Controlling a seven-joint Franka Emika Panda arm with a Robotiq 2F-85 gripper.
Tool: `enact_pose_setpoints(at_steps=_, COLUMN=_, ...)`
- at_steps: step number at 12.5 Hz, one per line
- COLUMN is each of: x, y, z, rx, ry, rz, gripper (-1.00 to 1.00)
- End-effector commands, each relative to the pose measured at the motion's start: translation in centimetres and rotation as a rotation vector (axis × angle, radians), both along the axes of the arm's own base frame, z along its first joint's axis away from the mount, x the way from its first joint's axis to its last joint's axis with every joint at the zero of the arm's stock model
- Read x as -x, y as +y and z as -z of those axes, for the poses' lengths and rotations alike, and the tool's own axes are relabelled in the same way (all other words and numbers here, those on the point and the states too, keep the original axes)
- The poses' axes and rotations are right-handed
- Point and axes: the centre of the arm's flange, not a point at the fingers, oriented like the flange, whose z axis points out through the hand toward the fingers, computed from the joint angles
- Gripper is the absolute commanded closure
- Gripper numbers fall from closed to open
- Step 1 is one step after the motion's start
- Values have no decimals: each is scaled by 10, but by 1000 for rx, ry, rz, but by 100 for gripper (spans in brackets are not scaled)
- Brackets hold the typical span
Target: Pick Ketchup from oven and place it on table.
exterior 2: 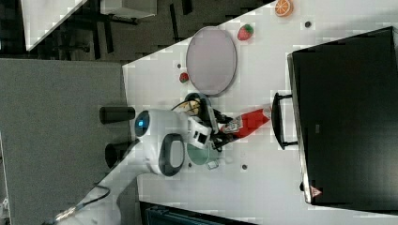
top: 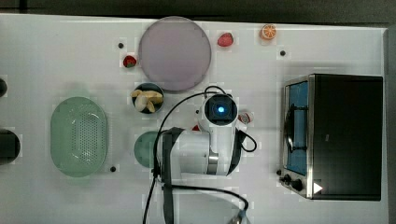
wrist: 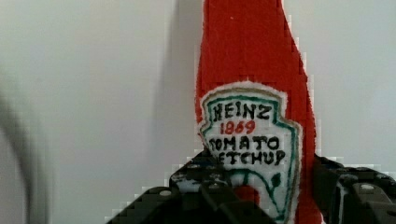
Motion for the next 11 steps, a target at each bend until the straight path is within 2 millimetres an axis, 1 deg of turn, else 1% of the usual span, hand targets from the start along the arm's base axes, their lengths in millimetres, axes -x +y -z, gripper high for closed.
enact_pose_setpoints(at_steps=1, x=-10, y=0, z=-23, rx=11, ry=-68, rz=32, gripper=-1)
enact_pose_setpoints(at_steps=3, x=-11, y=0, z=-25, rx=11, ry=-74, rz=31, gripper=-3)
enact_pose_setpoints(at_steps=5, x=-11, y=1, z=-27, rx=11, ry=-78, rz=30, gripper=-48)
enact_pose_setpoints(at_steps=6, x=-16, y=2, z=-38, rx=11, ry=-104, rz=26, gripper=-77)
enact_pose_setpoints(at_steps=7, x=-24, y=4, z=-61, rx=11, ry=-134, rz=24, gripper=-100)
enact_pose_setpoints(at_steps=8, x=-28, y=3, z=-81, rx=10, ry=-139, rz=24, gripper=-100)
enact_pose_setpoints(at_steps=9, x=-33, y=3, z=-105, rx=10, ry=-147, rz=26, gripper=-100)
enact_pose_setpoints(at_steps=11, x=-44, y=3, z=-165, rx=9, ry=-169, rz=24, gripper=-100)
